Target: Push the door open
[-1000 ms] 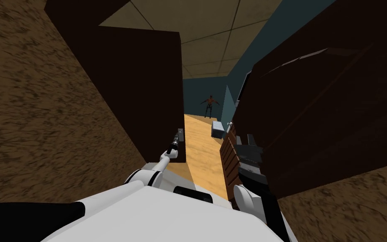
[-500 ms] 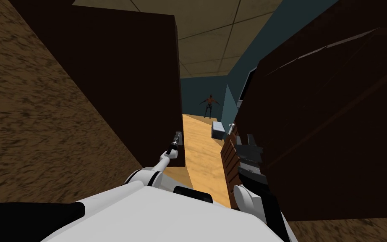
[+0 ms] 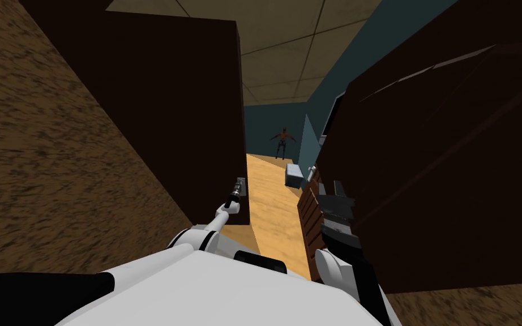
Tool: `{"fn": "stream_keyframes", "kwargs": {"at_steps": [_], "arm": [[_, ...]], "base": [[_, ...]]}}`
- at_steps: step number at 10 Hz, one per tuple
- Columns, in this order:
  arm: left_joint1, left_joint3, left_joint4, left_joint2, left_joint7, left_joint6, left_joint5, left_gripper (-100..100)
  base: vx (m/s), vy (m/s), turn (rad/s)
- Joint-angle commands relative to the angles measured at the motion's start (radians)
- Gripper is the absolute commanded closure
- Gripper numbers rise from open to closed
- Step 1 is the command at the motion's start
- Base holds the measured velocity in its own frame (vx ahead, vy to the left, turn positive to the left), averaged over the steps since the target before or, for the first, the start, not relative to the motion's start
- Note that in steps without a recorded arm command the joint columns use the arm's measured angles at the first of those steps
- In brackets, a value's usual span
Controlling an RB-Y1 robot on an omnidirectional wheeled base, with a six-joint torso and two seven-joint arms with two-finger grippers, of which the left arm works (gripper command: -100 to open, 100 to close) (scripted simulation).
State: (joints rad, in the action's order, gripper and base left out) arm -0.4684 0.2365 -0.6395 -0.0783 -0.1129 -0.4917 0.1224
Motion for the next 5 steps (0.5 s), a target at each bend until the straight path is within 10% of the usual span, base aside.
{"fn": "stream_keyframes", "kwargs": {"at_steps": [1, 5], "arm": [[-0.001, 0.0, -0.001, 0.0, 0.0, -0.001, 0.0, 100], [0.004, 0.031, 0.002, -0.018, -0.01, 0.001, 0.012, 100]], "base": [[0.0, 0.0, 0.0], [0.15, -0.041, 0.041]]}}
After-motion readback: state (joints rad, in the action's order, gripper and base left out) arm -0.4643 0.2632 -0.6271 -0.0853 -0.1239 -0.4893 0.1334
